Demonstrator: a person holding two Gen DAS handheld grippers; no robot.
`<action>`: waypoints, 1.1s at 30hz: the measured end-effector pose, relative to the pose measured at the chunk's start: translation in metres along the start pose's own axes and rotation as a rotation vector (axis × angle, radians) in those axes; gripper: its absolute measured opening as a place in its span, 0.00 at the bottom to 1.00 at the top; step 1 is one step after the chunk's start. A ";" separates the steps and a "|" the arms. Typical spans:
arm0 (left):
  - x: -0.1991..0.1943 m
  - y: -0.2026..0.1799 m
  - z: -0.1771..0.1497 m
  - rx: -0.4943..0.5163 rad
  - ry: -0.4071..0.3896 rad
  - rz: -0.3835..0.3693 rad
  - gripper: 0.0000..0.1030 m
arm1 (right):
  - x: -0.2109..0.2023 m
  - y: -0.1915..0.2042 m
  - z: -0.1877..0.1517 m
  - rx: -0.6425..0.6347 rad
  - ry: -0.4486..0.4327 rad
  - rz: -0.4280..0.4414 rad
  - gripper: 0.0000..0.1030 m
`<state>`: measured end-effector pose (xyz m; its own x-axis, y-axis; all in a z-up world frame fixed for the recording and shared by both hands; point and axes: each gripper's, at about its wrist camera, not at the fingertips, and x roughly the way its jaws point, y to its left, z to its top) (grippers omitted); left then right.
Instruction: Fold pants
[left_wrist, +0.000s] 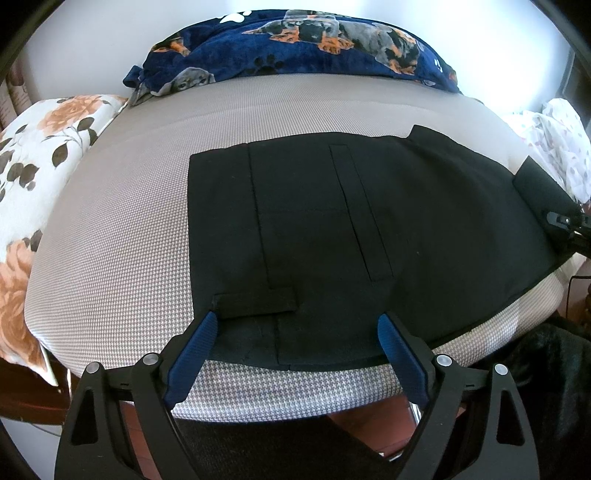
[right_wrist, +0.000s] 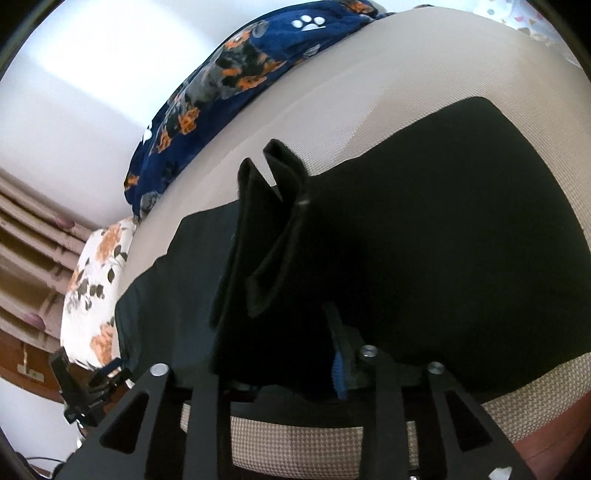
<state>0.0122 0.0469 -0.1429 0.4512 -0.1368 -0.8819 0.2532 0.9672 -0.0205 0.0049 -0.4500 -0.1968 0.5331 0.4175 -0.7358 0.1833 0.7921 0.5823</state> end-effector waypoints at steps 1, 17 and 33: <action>0.000 0.000 0.000 0.000 0.000 0.000 0.86 | 0.000 0.002 0.000 -0.009 0.004 -0.002 0.35; 0.000 -0.001 0.000 0.002 0.001 0.002 0.87 | 0.002 0.006 -0.006 -0.003 0.037 0.062 0.66; 0.000 -0.002 0.000 0.002 0.001 0.003 0.87 | 0.003 0.004 -0.007 0.035 0.050 0.112 0.74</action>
<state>0.0115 0.0453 -0.1433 0.4509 -0.1333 -0.8825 0.2537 0.9671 -0.0165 0.0016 -0.4422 -0.1988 0.5105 0.5251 -0.6809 0.1538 0.7233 0.6732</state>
